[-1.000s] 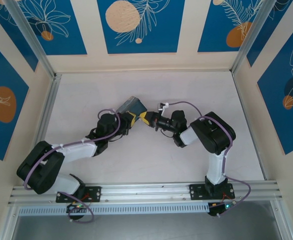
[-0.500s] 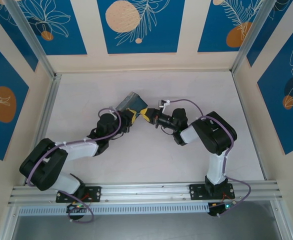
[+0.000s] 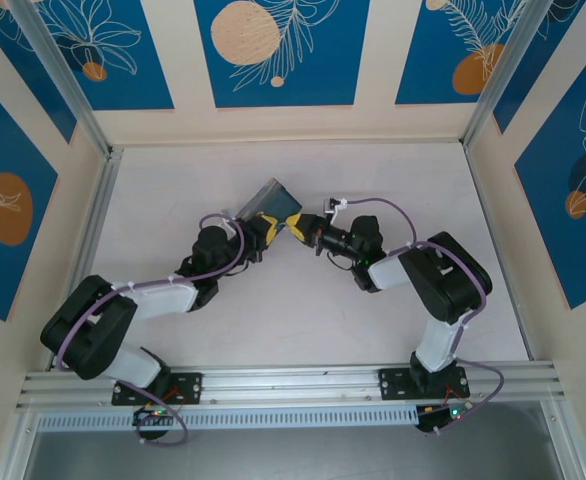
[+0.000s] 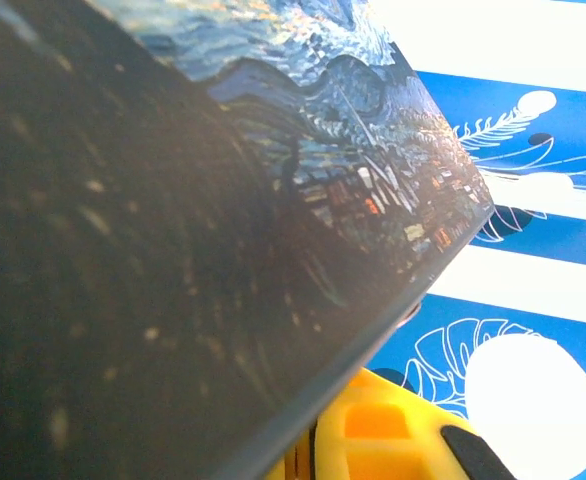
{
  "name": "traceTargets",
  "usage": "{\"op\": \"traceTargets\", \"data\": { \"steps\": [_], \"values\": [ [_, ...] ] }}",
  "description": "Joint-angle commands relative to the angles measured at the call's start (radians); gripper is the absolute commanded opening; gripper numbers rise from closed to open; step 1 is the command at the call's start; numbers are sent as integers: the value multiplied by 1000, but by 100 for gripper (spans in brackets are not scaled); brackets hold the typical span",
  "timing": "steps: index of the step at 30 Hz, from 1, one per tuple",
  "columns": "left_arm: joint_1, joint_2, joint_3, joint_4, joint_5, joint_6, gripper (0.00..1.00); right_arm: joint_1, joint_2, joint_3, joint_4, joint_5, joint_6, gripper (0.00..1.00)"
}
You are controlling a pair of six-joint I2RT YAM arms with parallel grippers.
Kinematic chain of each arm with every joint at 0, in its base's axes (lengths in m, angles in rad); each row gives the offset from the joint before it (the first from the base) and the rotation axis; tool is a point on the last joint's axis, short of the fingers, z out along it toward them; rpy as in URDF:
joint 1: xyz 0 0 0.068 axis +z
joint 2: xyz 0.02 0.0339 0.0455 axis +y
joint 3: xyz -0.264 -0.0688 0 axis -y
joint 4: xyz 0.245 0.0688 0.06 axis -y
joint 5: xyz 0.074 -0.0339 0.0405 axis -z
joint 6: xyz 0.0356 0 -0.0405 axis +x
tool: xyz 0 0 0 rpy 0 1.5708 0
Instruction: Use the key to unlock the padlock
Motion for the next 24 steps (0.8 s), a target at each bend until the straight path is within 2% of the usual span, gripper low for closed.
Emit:
{"op": "traceTargets", "data": {
  "steps": [1, 6, 11, 17, 24],
  "values": [
    [-34, -14, 47, 80, 110, -41, 0, 56, -81, -6, -43, -56, -20, 0],
    [-33, -25, 40, 76, 100, -80, 0, 67, -122, -5, -122, -31, -49, 0],
    [-35, -40, 42, 45, 93, -111, 0, 75, -119, -2, -123, -22, -47, 0],
    [-34, -89, 46, -64, 91, -76, 0, 76, -141, 3, -180, -12, -31, 0],
    [-35, -144, 52, -180, 88, 17, 0, 80, -244, 67, -478, -22, -55, 0]
  ]
}}
